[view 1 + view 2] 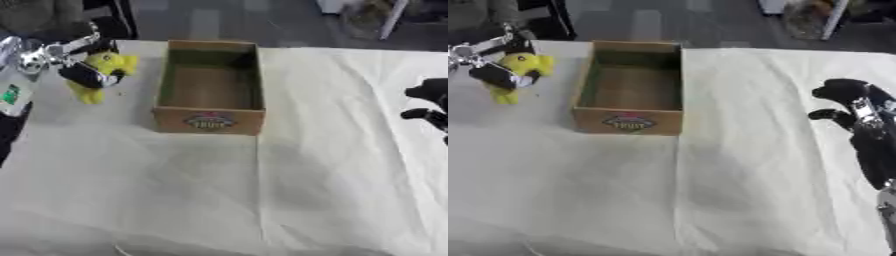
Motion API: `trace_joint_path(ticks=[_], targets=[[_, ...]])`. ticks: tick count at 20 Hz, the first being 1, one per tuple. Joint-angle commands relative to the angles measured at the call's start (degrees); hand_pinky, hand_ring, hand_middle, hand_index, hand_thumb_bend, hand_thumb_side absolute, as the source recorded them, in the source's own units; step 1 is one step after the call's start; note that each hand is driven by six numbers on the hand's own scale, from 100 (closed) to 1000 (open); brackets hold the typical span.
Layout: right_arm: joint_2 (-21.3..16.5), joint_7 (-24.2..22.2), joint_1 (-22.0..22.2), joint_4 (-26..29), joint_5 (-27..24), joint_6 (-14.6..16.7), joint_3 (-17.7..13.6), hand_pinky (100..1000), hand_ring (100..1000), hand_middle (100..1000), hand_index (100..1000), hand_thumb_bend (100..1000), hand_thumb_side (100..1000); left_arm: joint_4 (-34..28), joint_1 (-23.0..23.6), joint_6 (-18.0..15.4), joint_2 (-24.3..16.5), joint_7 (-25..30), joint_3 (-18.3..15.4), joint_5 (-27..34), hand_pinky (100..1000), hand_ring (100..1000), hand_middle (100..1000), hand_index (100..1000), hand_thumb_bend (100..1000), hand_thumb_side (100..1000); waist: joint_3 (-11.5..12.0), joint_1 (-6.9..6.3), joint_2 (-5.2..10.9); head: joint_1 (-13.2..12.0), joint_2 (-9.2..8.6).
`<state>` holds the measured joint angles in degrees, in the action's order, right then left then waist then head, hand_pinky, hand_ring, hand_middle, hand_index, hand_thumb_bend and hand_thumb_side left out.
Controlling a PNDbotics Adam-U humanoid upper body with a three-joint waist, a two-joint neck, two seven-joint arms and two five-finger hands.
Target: Pick up objects on the table and place them in the box.
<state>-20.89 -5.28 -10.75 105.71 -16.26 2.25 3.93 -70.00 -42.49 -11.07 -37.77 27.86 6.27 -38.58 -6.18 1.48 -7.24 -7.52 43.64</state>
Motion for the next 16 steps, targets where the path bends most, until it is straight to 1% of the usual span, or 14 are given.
trace_joint_path(ticks=[1,5,7,11,16], targets=[[-0.8,-0.6,-0.6,0.4,0.0,0.0,0.3,628,804,651,730,100,641,-0.7,-3.0,0.0,0.7,-1.6,-0.2,0.8,593,396,290,592,100,237,-1.3,-0.03,0.94,-1.1,0.18],[-0.6,-1.2,-1.1,0.5,-0.1,-0.1,0.8,628,804,651,730,100,642,3.8,-8.5,0.9,6.3,-5.1,1.1,-1.7,591,395,289,590,100,235,-2.8,-0.06,0.5,-1.7,-0.11],[-0.6,-1.3,-1.3,0.5,0.0,-0.2,0.9,628,804,651,730,100,643,6.0,-10.2,0.6,8.5,-7.1,1.2,-3.6,589,394,288,589,100,234,-3.5,-0.12,0.24,-1.9,-0.35],[-0.5,-1.6,-1.6,0.6,0.1,-0.2,1.2,629,804,651,730,100,646,8.5,-11.5,0.0,10.9,-11.2,1.1,-7.3,590,397,295,592,100,233,-4.8,-0.29,-0.17,-2.3,-0.63],[-0.4,-1.8,-1.9,0.5,0.1,-0.3,1.4,629,804,651,730,100,648,11.6,-11.4,0.2,12.7,-16.2,1.5,-10.3,591,405,305,603,100,232,-5.8,-0.32,-0.45,-2.6,-0.82]])
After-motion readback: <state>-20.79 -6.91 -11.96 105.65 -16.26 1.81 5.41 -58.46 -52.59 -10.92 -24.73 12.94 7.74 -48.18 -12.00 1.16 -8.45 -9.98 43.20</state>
